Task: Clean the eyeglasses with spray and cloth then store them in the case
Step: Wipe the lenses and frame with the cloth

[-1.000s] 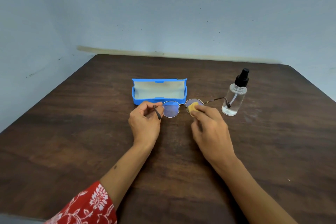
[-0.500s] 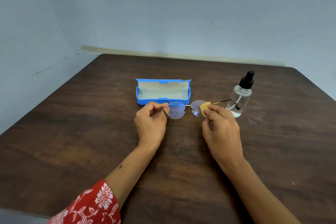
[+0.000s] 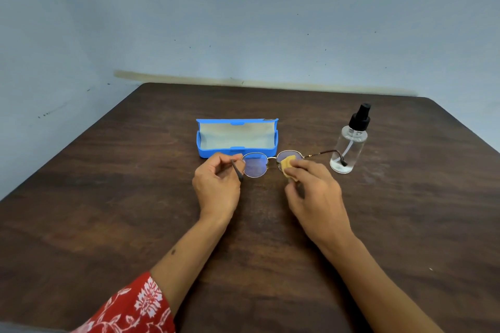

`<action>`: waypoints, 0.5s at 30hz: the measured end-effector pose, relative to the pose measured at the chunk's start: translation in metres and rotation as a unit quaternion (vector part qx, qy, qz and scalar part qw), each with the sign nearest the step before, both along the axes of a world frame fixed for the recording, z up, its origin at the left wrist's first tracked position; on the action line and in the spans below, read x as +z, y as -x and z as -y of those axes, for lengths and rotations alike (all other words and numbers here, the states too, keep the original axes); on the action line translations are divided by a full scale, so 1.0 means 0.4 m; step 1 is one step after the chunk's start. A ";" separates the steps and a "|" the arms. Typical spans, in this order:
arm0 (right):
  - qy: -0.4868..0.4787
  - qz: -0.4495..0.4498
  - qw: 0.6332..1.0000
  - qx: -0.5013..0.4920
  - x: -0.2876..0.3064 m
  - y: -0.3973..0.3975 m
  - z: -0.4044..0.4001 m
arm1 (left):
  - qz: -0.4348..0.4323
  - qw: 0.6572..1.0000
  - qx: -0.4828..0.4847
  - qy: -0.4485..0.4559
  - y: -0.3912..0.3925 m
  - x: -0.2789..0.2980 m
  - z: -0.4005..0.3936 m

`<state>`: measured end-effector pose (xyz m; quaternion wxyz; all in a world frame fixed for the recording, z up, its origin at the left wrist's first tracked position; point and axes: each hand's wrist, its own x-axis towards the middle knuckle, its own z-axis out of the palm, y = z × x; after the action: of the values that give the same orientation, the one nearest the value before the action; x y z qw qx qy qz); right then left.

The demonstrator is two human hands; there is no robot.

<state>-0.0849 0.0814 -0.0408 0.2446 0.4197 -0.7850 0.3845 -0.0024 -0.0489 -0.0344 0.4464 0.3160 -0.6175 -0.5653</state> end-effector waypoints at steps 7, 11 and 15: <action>0.014 0.005 0.999 -0.041 0.004 0.012 -0.012 | 0.000 1.000 -0.004 -0.002 0.003 0.003 -0.004; -0.004 -0.024 1.000 -0.012 0.003 -0.001 -0.003 | -0.003 1.000 0.000 -0.005 0.001 -0.001 0.002; 0.022 -0.015 0.998 -0.052 0.013 0.016 -0.021 | 0.001 1.000 -0.002 -0.001 0.004 -0.003 0.002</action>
<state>-0.0913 0.0898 -0.0358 0.2852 0.3788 -0.7931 0.3823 -0.0040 -0.0496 -0.0355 0.4444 0.3157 -0.6182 -0.5662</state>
